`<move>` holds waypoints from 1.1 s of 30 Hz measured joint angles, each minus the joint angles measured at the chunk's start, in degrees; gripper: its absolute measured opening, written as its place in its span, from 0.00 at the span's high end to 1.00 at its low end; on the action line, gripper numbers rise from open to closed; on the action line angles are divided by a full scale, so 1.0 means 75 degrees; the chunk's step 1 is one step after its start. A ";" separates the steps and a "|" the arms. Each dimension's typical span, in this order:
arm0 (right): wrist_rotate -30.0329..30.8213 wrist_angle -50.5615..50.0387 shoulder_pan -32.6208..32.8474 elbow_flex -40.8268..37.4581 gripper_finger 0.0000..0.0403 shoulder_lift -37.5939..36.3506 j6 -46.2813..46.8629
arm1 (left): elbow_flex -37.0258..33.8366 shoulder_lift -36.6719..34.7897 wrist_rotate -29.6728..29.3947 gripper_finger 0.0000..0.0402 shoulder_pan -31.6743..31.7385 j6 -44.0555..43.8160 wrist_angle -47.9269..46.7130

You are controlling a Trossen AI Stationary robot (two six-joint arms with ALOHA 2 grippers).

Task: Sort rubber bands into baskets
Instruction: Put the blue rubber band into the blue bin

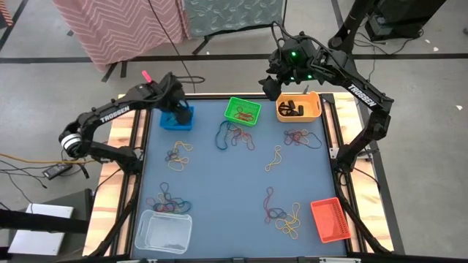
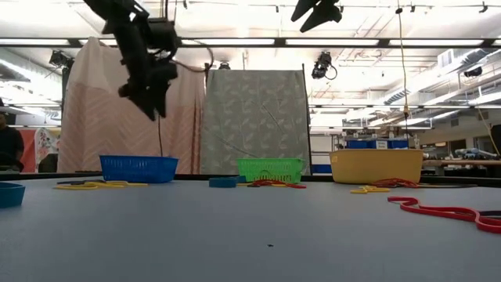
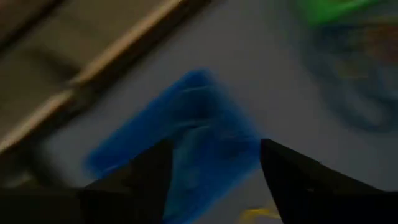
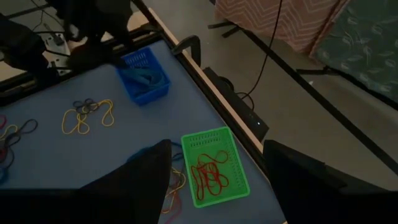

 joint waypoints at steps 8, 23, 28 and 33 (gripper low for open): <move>0.0000 -0.0011 0.0000 0.0000 0.34 0.0000 -0.0009 | -0.0436 0.0446 0.1296 0.33 -0.2204 0.0923 0.1251; 0.0000 -0.0017 0.0000 0.0000 0.34 0.0000 -0.0009 | -0.0437 0.3357 -0.0352 0.33 -0.4262 0.4223 0.3408; 0.0000 -0.0016 0.0000 0.0000 0.34 0.0000 -0.0006 | -0.0414 0.3888 -0.0171 0.33 -0.4089 0.4042 0.3571; 0.0000 -0.0015 0.0000 0.0000 0.34 0.0000 -0.0006 | -0.0400 0.4096 0.0157 0.44 -0.3970 0.3968 0.3636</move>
